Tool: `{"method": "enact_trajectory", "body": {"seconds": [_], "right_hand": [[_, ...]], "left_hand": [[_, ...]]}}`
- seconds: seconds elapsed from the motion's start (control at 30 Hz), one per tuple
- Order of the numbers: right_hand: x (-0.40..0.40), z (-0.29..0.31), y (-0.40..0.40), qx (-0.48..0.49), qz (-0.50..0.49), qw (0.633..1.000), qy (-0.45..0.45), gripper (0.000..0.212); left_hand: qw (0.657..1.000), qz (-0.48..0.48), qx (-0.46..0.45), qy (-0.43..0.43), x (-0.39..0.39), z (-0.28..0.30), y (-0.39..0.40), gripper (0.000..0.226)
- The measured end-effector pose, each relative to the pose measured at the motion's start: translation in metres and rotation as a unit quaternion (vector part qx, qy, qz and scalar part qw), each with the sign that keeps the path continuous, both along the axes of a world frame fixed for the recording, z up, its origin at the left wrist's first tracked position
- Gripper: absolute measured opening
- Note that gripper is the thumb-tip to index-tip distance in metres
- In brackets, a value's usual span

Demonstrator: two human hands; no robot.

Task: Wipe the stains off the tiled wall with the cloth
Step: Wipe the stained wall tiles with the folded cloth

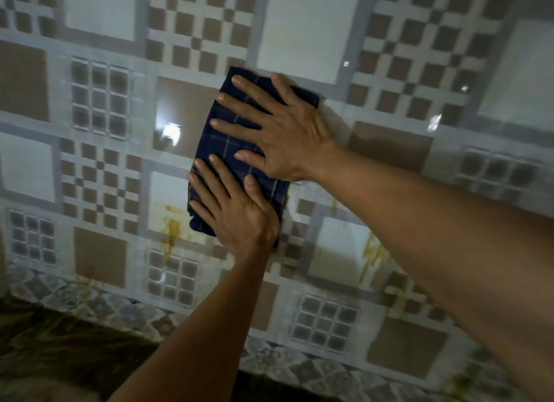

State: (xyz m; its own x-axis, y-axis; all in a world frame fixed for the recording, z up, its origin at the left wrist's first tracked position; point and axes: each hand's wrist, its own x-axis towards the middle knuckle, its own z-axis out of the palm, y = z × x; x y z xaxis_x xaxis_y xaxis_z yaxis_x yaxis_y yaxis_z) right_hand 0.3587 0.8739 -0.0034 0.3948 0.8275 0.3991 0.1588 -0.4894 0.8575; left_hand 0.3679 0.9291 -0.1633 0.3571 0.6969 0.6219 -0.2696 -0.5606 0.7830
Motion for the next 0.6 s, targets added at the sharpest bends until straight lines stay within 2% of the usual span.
{"method": "enact_trajectory", "body": {"seconds": [0.2,0.6], "right_hand": [[-0.017,-0.001,-0.065,0.012,-0.006,1.000,0.001,0.063],[-0.031,-0.002,-0.085,0.017,-0.020,1.000,0.007,0.062]], "left_hand": [[1.000,0.000,0.008,0.012,-0.018,0.002,-0.062,0.068],[1.000,-0.004,0.006,0.004,-0.020,-0.002,-0.081,0.066]]}}
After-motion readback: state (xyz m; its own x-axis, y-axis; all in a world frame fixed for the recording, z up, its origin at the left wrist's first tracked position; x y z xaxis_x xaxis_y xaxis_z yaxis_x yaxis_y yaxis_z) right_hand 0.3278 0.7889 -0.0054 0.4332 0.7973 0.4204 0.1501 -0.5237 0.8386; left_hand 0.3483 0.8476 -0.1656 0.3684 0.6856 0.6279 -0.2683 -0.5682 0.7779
